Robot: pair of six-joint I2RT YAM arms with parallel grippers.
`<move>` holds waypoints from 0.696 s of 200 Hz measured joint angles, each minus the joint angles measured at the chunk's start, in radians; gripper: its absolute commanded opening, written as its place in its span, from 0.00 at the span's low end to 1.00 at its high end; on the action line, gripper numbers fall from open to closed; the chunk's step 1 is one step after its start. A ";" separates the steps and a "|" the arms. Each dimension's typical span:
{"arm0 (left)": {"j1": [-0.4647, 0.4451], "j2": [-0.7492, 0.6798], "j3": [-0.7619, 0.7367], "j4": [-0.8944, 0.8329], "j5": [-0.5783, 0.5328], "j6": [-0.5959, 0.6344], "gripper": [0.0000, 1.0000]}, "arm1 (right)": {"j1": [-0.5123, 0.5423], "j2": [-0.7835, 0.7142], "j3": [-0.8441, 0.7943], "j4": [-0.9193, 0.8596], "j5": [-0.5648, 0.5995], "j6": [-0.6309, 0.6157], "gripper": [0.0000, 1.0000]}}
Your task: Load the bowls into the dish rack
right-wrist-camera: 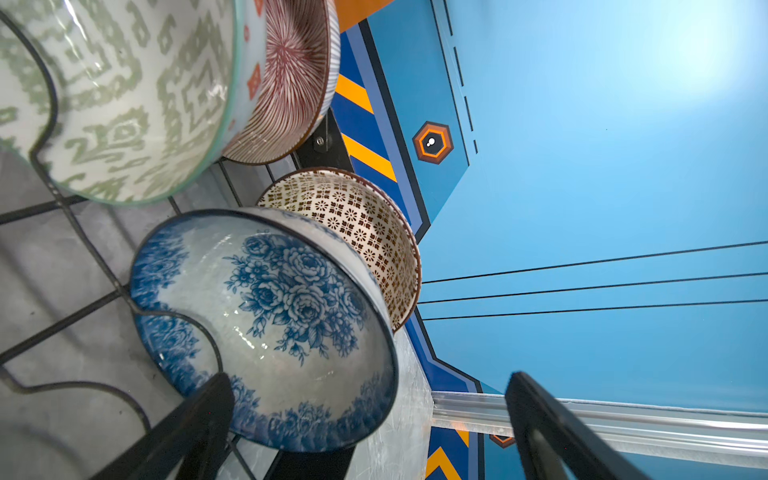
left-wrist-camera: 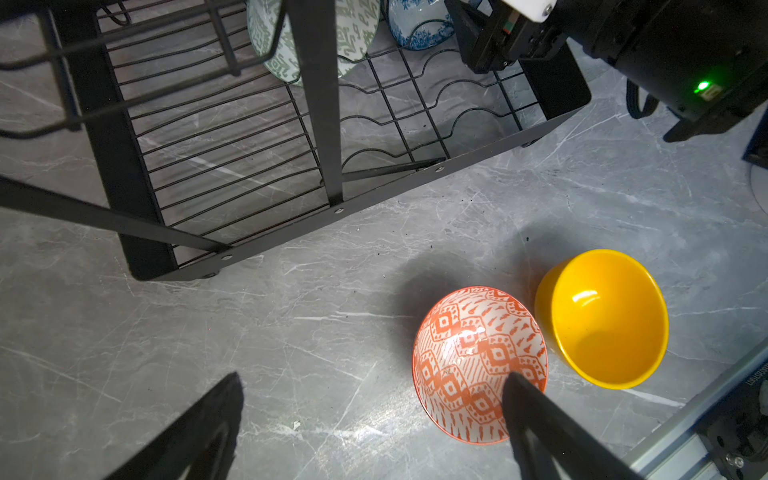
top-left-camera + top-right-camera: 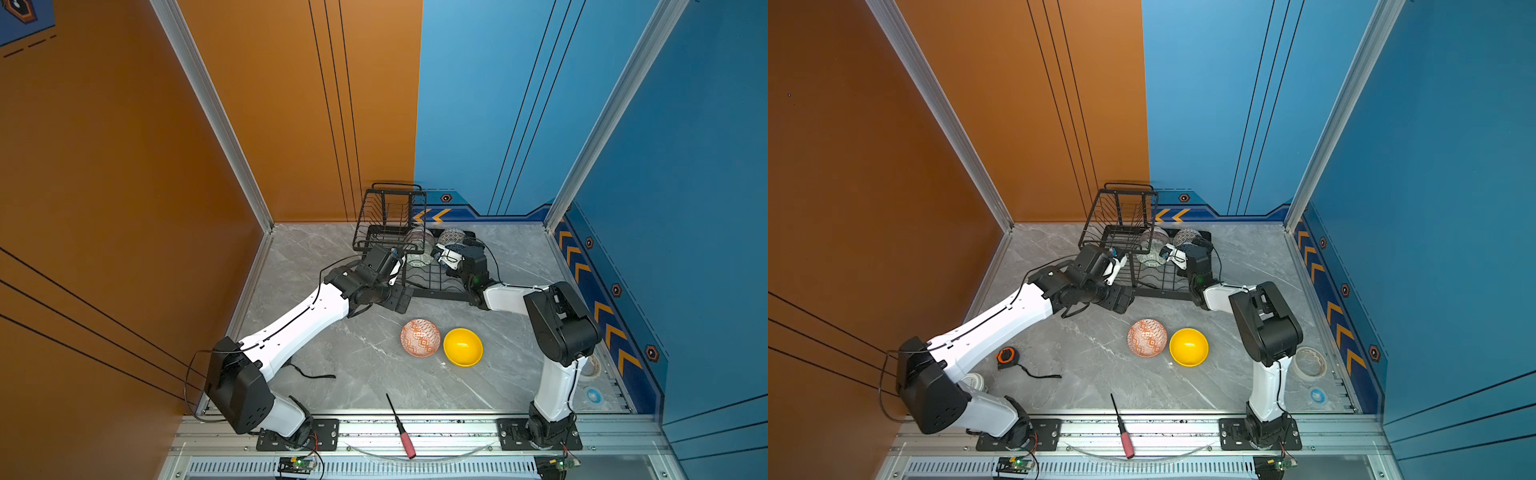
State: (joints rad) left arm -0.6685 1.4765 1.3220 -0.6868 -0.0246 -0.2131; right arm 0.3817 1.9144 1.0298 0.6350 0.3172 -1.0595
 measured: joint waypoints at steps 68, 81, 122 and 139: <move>0.000 -0.042 -0.022 0.005 0.000 0.000 0.98 | 0.008 -0.072 -0.002 -0.084 -0.003 0.037 1.00; 0.000 -0.048 -0.027 0.006 0.000 0.000 0.98 | 0.011 -0.087 -0.005 -0.094 -0.003 0.042 1.00; 0.002 -0.057 -0.033 0.008 0.000 0.000 0.98 | 0.012 -0.134 -0.012 -0.175 -0.012 0.080 1.00; 0.003 -0.061 -0.036 0.009 0.000 0.000 0.98 | 0.012 -0.155 -0.012 -0.217 -0.025 0.102 1.00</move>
State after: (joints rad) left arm -0.6655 1.4155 1.2861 -0.6781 -0.0250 -0.2131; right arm 0.3939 1.7592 1.0176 0.4183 0.2920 -0.9577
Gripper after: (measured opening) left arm 0.979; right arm 0.999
